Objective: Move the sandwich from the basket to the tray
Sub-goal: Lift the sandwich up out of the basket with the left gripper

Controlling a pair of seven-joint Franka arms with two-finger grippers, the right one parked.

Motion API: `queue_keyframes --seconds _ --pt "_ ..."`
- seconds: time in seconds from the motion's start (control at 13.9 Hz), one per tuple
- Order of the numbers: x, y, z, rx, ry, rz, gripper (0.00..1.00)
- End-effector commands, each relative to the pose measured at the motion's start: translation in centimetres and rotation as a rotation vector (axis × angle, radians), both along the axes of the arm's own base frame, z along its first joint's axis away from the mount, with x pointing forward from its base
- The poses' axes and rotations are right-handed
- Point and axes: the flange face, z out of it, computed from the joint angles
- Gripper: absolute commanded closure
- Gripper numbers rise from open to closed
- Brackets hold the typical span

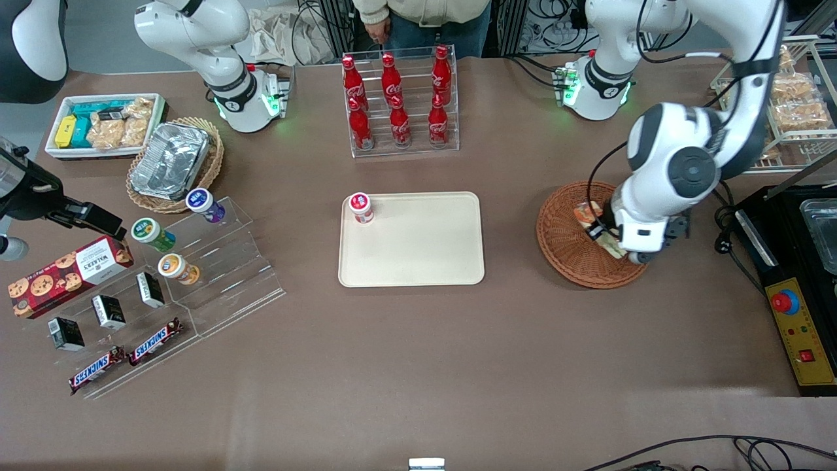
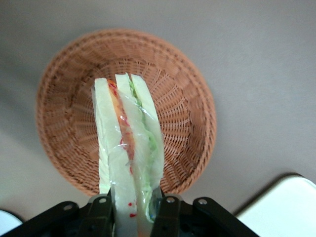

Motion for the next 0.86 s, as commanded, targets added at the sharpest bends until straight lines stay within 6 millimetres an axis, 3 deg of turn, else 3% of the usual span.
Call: queue_keyframes --seconds 0.0,0.22,0.43,0.58,0.79 --pt "2.1 0.8 5.0 -0.018 0.019 -0.06 1.0" --pt "2.3 0.9 10.9 -0.033 0.071 -0.183 1.0" --pt "2.4 2.4 16.4 -0.056 0.066 -0.264 1.0" --pt "2.3 2.9 17.8 -0.064 0.072 -0.316 1.0" --pt "2.4 3.3 17.7 -0.068 0.075 -0.325 1.0"
